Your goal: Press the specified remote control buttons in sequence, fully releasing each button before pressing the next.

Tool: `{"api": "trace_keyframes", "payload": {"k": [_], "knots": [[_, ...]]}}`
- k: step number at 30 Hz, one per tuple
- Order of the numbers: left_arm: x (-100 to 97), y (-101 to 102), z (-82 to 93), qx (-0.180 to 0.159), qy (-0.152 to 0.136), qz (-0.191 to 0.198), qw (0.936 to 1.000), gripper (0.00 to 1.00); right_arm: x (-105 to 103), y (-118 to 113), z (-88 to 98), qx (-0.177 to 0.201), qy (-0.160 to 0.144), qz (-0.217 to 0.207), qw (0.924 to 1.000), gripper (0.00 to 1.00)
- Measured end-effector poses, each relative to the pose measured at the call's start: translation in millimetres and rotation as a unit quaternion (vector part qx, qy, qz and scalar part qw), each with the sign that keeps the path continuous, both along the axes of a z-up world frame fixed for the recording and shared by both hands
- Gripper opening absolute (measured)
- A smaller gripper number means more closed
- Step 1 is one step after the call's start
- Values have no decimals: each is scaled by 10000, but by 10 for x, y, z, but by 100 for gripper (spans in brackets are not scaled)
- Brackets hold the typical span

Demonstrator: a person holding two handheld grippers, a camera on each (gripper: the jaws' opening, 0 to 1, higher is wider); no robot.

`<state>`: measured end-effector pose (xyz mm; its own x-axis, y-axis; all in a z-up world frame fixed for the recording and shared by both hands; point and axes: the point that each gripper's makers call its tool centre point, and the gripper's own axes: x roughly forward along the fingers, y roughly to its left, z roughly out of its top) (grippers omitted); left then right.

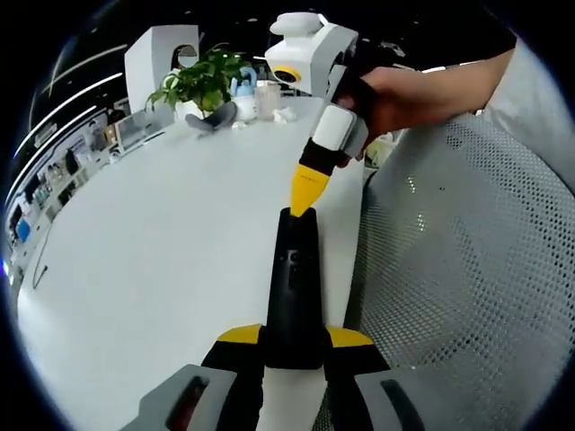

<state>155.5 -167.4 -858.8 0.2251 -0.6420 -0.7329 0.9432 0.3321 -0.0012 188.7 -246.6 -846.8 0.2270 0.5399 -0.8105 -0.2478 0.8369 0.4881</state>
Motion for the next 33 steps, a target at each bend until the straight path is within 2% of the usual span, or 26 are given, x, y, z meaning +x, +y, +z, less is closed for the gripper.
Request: {"api": "trace_keyframes", "payload": {"k": [2,15,21,26,29,33], "knots": [[2,3,-1,-5,2,3,10000,25,-4,-15,-30,-104,-2,33,9999,0],[0,3,-4,2,19,7,10000,25,-11,-11,-28,-125,-115,31,9999,0],[2,2,-4,-14,15,35,10000,25,-9,1,-22,-259,-251,228,9991,0],[3,-1,-3,-23,8,26,10000,25,0,-15,-23,-172,-133,126,9997,0],[4,-2,-2,-33,3,15,10000,25,-12,56,-1,13,-77,175,9998,0],[2,-13,-2,-46,-3,-34,10000,25,-46,72,-33,-135,-68,336,9993,0]]}}
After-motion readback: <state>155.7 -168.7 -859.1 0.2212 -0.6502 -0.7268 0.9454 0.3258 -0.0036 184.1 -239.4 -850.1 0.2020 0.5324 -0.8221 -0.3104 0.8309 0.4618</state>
